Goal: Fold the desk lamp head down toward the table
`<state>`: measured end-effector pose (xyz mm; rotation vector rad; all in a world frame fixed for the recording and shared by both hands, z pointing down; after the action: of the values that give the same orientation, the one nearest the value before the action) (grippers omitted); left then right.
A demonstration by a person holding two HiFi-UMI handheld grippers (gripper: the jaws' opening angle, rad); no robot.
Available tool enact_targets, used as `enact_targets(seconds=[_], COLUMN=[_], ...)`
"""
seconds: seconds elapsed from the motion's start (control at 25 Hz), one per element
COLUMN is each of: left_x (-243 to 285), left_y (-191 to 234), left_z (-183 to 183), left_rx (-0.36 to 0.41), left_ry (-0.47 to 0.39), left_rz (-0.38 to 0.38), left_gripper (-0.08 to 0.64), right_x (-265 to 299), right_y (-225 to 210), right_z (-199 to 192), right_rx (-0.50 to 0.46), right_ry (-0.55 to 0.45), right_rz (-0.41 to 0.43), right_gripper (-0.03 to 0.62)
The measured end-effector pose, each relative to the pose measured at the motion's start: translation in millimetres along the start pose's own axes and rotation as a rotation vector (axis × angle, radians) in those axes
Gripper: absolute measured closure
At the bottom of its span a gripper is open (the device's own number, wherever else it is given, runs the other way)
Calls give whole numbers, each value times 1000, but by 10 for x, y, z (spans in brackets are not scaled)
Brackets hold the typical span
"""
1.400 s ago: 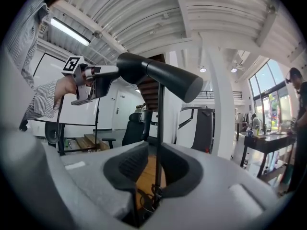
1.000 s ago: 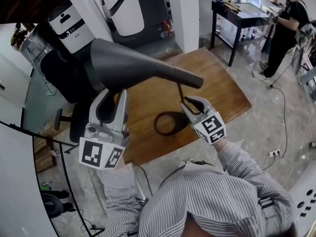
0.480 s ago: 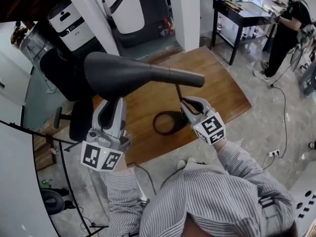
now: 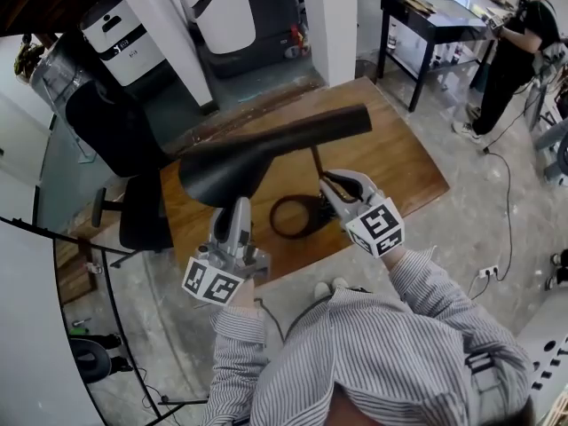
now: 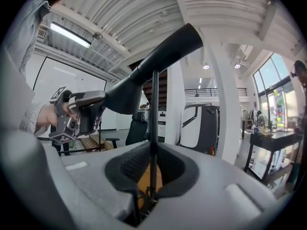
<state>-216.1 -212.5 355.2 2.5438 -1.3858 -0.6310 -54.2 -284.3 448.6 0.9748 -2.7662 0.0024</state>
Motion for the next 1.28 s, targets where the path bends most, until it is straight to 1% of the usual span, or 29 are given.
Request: enact_targets(seconds=[0.12, 0.2, 0.48, 0.68, 0.88, 1.0, 1.16, 1.2, 1.28], left_x=[29, 32, 103, 180, 240, 282, 267, 266, 274], left_y=[-10, -21, -79, -152, -225, -254, -274, -282, -312], left_z=[-262, -374, -682, -892, -1033, -1074, -1088, -1103, -1141], left_rx=[-112, -161, -281, -361, -430, -456, -448, -434, -371], left_ry=[-10, -20, -52, -71, -86, -85, -69, -49, 13], left_rz=[-22, -22, -41, -75, -93, -111, -116, -110, -85], left_gripper=[511, 512, 514, 515, 515, 517, 522, 520, 517], right_x=[4, 10, 6, -1, -14, -10, -22, -29, -62], right_y=[-11, -2, -11, -21, -20, -26, -7, -5, -8], right_z=[10, 13, 7, 5, 3, 10, -9, -18, -24], right_rx=[0, 2, 30, 43, 56, 69, 68, 62, 59], right_ry=[-1, -1, -6, -13, -18, -22, -25, -22, -14], right_rz=[3, 7, -7, -8, -14, -19, -17, -14, -5], right_gripper=[548, 548, 549, 549, 551, 551, 549, 549, 549])
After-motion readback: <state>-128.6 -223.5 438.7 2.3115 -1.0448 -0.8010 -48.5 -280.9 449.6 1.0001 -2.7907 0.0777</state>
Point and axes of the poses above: the fingertips, and each gripper's own axes: x forward along the fingers, y to its left, z out of its top, the point moved 1 cm from there along -x, backward along the fingers, and after that the axes turned 5 degrees about y, right-handed, at the moved point
